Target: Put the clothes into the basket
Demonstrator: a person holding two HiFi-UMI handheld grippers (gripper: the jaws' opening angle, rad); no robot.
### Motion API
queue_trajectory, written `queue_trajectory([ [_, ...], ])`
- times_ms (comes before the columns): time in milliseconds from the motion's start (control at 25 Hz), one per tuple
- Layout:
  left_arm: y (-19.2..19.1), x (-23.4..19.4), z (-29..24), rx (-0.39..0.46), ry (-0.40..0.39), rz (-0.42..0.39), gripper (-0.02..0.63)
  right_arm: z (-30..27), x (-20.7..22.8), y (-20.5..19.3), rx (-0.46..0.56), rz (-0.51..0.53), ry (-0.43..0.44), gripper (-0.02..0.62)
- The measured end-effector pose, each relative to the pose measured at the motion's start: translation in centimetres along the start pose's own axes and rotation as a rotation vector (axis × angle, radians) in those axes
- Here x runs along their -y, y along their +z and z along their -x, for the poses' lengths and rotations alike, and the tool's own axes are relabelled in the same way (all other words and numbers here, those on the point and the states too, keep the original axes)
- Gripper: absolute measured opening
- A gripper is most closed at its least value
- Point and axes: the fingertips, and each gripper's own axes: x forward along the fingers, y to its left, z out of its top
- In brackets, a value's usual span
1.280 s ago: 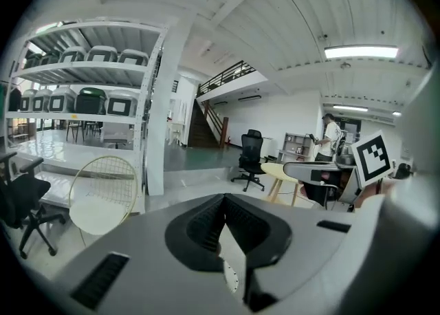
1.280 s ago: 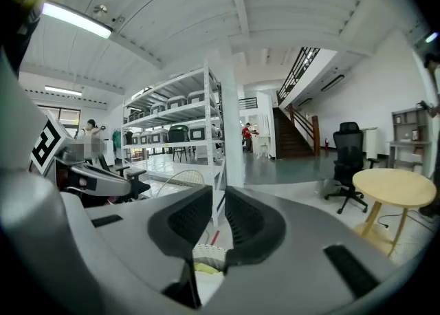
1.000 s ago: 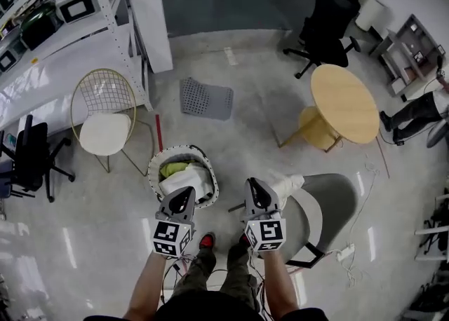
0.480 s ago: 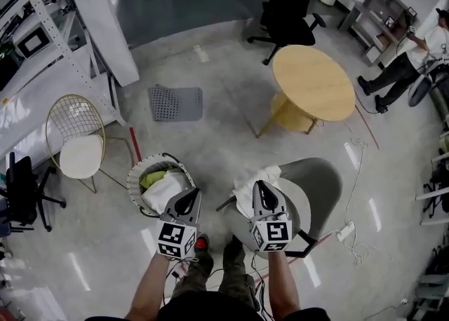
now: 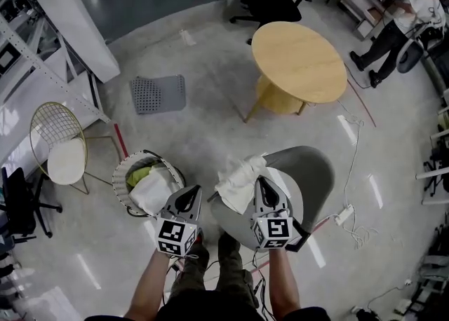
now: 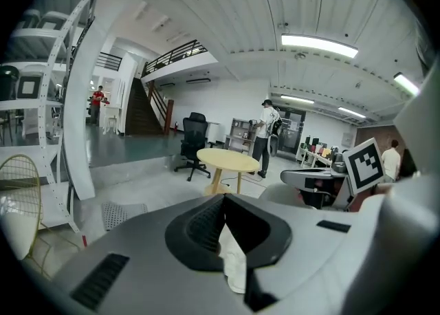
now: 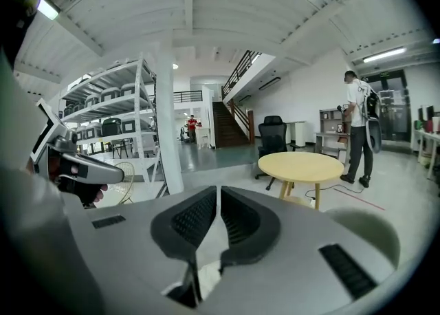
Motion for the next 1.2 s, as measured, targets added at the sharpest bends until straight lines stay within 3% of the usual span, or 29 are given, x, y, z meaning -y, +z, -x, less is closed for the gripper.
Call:
queue_trajectory([
  [640,-6.9,1.9,-9.5,-0.137,0.016,0.050,0.007,-4.8,6.5,-12.2,-0.203,-0.067,0.056,0.043],
  [920,-10.9,1.5,-11.3,-0.195,0.041,0.086,0.008,-7.2,6.9,-16.6,-0.261,-0.068,0.103,0.043],
  [1200,-12.3,1.5,-12.6,-0.219,0.057,0.110,0.007,-9.1,7.0,-19.5,-0.321,-0.077,0.160,0.045],
])
